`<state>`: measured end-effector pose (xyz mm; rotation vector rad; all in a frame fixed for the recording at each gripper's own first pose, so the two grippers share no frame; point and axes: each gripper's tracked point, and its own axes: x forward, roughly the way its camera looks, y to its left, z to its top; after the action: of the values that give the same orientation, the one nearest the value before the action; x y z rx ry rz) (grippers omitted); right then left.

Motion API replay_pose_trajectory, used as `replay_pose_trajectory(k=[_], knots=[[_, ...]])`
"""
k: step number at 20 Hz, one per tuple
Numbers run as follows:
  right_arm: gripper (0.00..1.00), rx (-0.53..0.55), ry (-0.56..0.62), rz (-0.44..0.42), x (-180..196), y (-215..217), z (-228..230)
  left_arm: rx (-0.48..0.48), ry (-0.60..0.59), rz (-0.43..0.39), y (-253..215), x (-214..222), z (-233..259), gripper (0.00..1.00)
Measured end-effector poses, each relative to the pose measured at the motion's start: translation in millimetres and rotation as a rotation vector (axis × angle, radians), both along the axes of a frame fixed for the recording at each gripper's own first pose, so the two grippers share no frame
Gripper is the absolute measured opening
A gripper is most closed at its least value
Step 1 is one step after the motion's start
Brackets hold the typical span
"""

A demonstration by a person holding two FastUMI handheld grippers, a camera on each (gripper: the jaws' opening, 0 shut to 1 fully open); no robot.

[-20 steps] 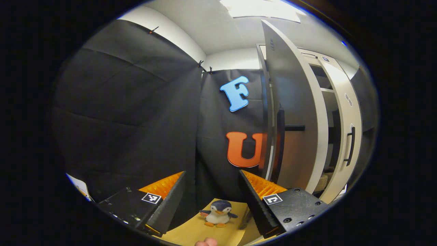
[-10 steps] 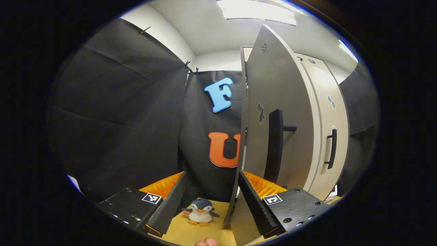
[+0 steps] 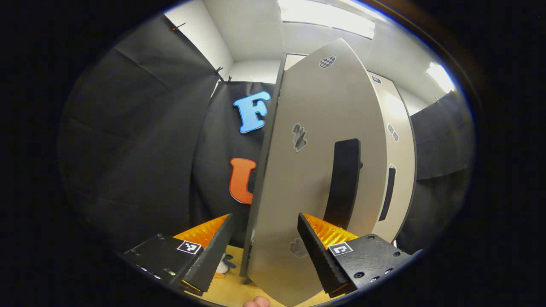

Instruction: Grab one shoe with the right hand and put it into the shoe cabinet, grab the other shoe with the left hand and put it into the shoe cabinet; then close the right door with the right hand and the left door with the left hand.

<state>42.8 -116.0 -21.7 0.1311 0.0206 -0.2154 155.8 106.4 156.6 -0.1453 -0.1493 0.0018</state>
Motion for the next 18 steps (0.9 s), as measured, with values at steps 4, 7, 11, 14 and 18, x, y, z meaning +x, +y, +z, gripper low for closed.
replay_pose_trajectory(k=[4, 7, 11, 14, 18], knots=[[0.92, 0.01, 0.012, -0.026, -4, -15, -3, -0.035, 0.024, -0.041, -33, 33, -9, 0.93], [0.92, 0.017, 0.017, -0.05, -7, -26, -6, -0.043, 0.027, -0.015, -28, 41, -13, 0.93], [0.92, 0.026, 0.023, -0.063, -10, -31, -9, -0.046, 0.028, 0.024, -13, 27, -12, 0.93], [0.92, 0.013, 0.027, -0.043, -9, -24, -8, -0.001, 0.004, 0.022, -9, -3, -3, 0.93], [0.92, 0.009, 0.014, 0.042, -1, 4, -1, 0.095, 0.027, 0.046, -10, -50, -20, 0.93]])
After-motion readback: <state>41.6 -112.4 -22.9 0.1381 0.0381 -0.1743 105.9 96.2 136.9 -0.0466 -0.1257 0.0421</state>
